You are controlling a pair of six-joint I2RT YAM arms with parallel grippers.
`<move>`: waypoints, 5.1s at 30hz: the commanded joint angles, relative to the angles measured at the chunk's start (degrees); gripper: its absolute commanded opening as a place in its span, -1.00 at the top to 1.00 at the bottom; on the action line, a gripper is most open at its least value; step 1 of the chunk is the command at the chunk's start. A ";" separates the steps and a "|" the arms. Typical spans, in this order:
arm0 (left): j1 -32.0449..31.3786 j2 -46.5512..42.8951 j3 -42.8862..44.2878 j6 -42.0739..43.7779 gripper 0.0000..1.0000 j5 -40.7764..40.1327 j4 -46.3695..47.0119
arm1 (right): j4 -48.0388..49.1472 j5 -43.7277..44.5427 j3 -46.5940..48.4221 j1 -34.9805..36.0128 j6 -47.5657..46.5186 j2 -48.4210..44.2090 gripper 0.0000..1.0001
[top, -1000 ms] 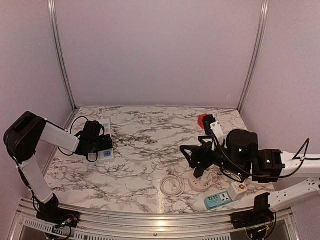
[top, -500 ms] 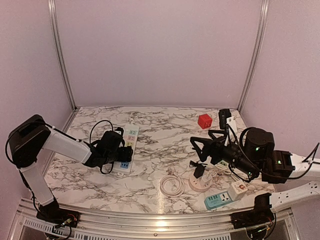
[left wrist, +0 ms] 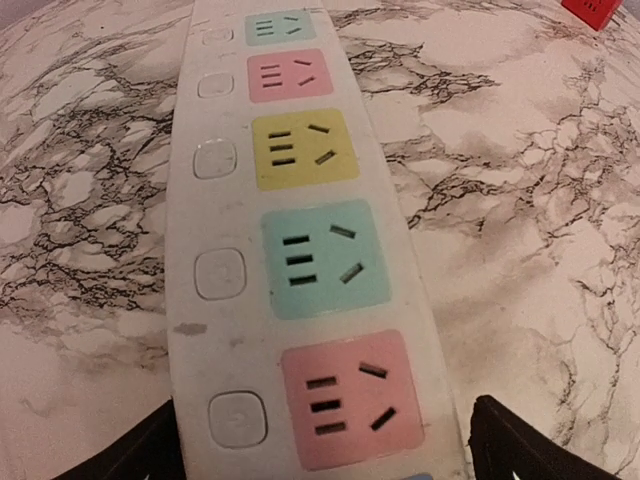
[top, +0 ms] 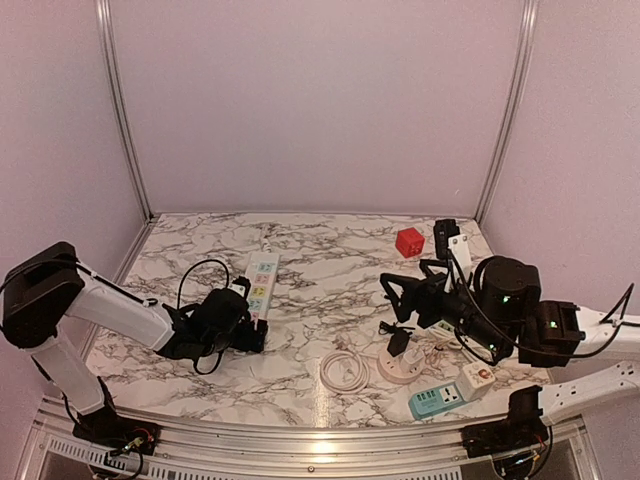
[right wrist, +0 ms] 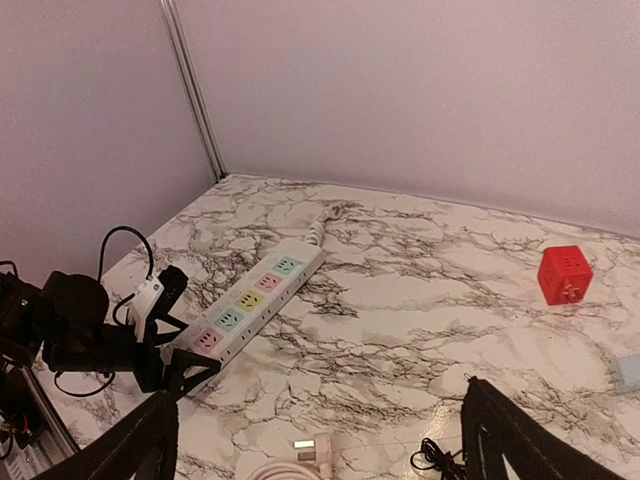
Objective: Insert the plug
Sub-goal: Move the socket to the center of the board, then pick up the plug from the corner of the board, then pass from the right arm to the left
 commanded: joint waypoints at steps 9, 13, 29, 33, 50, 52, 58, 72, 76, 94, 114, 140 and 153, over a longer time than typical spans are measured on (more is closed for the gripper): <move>-23.11 -16.63 -9.68 -2.80 -0.98 -25.08 4.38 | -16.41 8.15 12.83 -2.72 -0.75 10.92 -0.94; -28.95 -17.09 -14.25 -3.22 -0.98 -28.33 11.98 | -20.82 3.94 16.19 -14.71 -2.07 11.94 -0.93; -47.04 6.72 -16.03 5.13 -0.98 -39.77 35.64 | -30.64 -4.82 31.48 -30.36 -5.05 35.66 -0.97; -46.97 7.14 -18.10 6.37 -0.98 -37.29 40.99 | -26.48 -7.30 28.71 -34.21 -4.53 38.20 -0.97; -46.95 -0.43 -27.89 3.34 -0.98 -42.08 48.31 | -14.02 -3.12 19.48 -45.06 6.62 38.57 -0.96; -46.97 0.83 -27.27 3.81 -0.98 -41.93 48.69 | -11.54 -3.79 19.13 -46.14 7.09 39.84 -0.96; -46.97 2.16 -27.45 4.99 -0.98 -42.09 49.86 | -6.55 -7.60 26.01 -47.02 4.57 49.14 -0.94; -46.90 -1.90 -32.45 5.24 -0.98 -45.16 52.73 | -8.72 -11.65 52.80 -50.24 -6.96 76.04 -0.97; -46.88 -1.18 -32.21 5.63 -0.98 -45.49 53.33 | -10.20 -10.70 56.03 -51.76 -7.76 78.58 -0.97; -46.60 4.07 -29.42 6.16 -0.98 -45.24 53.83 | -3.25 -22.78 55.39 -54.00 -14.97 82.07 -0.17; -45.90 4.42 -33.69 6.59 -0.98 -42.61 62.53 | 13.57 -42.30 30.69 -26.12 1.43 47.34 0.63; -56.83 10.93 -24.54 46.22 -0.98 -33.84 82.69 | 49.20 -42.28 -9.98 7.71 16.75 30.87 0.58; -56.86 6.93 -18.02 59.89 -0.98 -26.96 82.77 | 72.82 -48.77 -17.16 8.40 23.48 34.88 0.58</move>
